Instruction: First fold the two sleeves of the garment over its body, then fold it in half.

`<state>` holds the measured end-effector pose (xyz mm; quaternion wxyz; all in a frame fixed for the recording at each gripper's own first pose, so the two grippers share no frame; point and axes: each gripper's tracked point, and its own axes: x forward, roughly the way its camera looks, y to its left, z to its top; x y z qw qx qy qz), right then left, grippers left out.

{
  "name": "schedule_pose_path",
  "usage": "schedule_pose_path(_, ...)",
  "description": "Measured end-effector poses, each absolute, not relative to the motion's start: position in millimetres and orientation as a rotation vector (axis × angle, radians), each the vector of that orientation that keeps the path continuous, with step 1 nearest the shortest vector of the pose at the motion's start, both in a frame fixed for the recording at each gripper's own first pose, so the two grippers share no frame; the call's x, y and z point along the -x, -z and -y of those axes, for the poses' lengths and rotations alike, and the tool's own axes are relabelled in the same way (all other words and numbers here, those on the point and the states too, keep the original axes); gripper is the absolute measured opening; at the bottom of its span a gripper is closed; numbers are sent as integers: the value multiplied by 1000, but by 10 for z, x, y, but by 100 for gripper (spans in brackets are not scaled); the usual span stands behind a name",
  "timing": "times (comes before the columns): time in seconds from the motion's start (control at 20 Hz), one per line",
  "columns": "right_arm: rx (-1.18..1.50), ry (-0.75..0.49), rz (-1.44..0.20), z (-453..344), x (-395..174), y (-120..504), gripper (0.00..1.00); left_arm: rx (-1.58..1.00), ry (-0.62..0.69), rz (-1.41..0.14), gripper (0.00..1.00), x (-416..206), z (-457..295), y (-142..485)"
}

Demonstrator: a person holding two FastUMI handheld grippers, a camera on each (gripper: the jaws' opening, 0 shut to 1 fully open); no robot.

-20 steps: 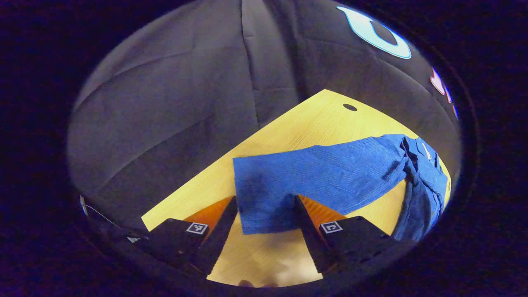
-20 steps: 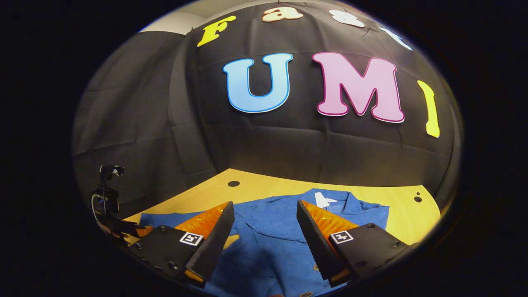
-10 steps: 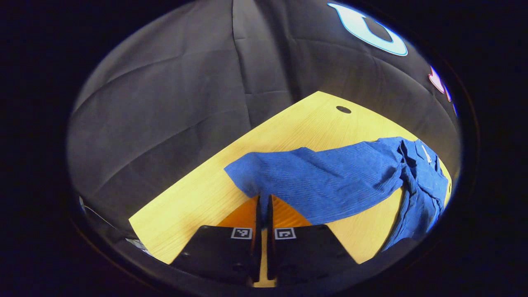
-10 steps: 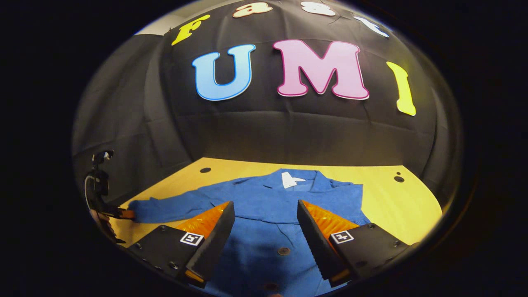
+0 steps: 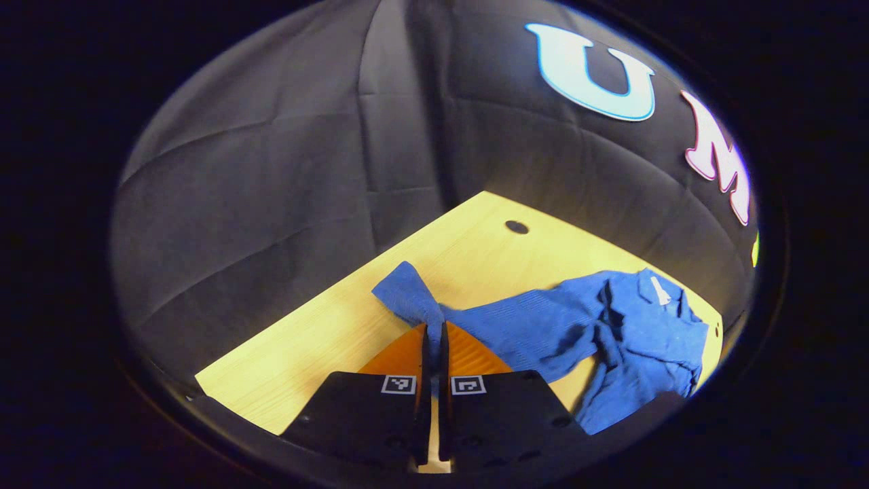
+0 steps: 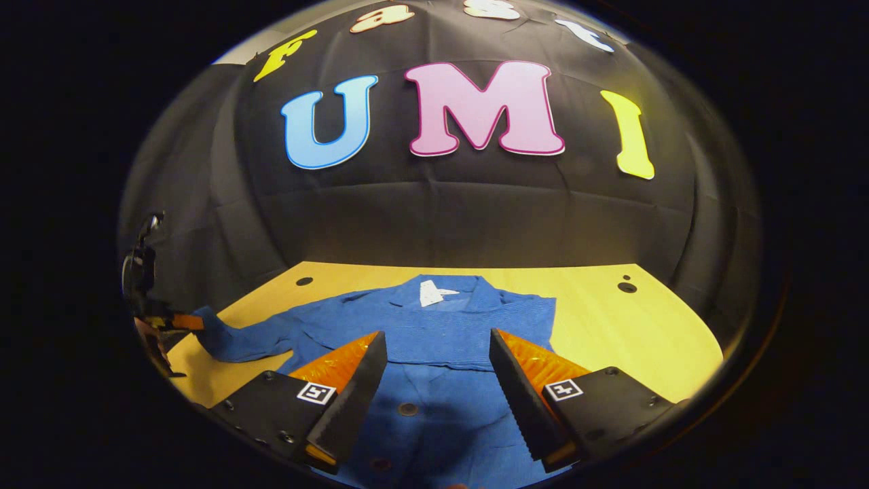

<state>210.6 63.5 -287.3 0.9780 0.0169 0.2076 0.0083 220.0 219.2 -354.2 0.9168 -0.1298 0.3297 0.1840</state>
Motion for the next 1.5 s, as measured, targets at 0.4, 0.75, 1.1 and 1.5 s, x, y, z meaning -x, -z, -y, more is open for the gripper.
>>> schedule_pose_path(0.4, -26, 111, -407, 117, -2057, 2824, 96, 170, -71, -568, 2, -3191, -587, 2868)
schedule_pose_path(0.75, -14, 234, -421, 889, -1794, 2792, 96, 109, 210, -524, 2, -3721, 1263, 2702)
schedule_pose_path(1.1, -41, 359, -460, 1544, -1387, 2822, 96, 39, 324, -513, 7, -3674, 2558, 3001)
schedule_pose_path(1.5, -24, 326, -511, 1400, -958, 2923, 96, 58, 393, -460, 84, -3184, 2741, 2923)
